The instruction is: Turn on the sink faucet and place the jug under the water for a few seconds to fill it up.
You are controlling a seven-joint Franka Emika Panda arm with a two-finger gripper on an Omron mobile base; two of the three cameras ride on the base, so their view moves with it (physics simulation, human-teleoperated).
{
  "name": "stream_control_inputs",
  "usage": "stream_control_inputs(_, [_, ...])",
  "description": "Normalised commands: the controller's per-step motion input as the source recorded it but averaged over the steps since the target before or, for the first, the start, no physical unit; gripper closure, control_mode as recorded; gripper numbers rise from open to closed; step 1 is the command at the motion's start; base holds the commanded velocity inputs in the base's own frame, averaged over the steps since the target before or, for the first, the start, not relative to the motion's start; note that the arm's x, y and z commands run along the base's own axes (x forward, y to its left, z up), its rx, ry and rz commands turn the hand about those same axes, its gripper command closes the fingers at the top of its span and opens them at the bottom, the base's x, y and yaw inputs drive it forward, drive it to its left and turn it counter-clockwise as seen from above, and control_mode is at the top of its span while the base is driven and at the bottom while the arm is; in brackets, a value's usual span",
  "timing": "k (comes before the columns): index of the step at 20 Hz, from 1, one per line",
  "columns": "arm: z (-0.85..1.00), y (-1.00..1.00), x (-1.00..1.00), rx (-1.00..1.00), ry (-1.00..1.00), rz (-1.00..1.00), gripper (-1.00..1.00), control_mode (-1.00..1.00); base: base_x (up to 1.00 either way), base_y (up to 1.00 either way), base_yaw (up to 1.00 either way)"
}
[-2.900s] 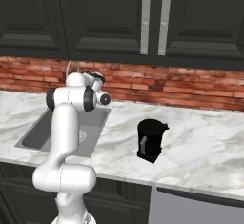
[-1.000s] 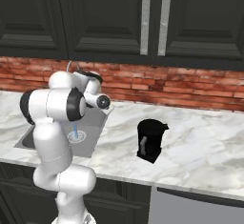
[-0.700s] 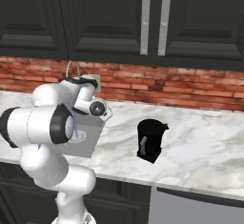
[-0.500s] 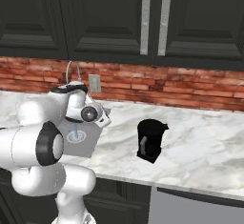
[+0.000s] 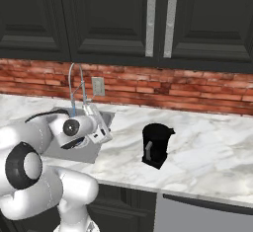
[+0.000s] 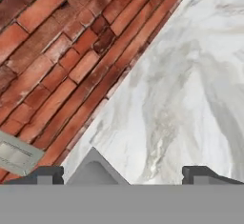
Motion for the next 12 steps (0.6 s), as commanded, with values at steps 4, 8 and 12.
stream_control_inputs(4, [1.0,-0.51,-0.18,-0.07,0.64,-0.22,-1.0,-1.0,0.0,0.0,0.0])
stream_control_inputs(8, [0.98,-0.42,-0.14,-0.09,0.62,-0.16,-1.0,-1.0,0.0,0.0,0.0])
stream_control_inputs(12, [0.96,-0.29,-0.09,-0.12,0.57,-0.04,-1.0,-1.0,0.0,0.0,0.0])
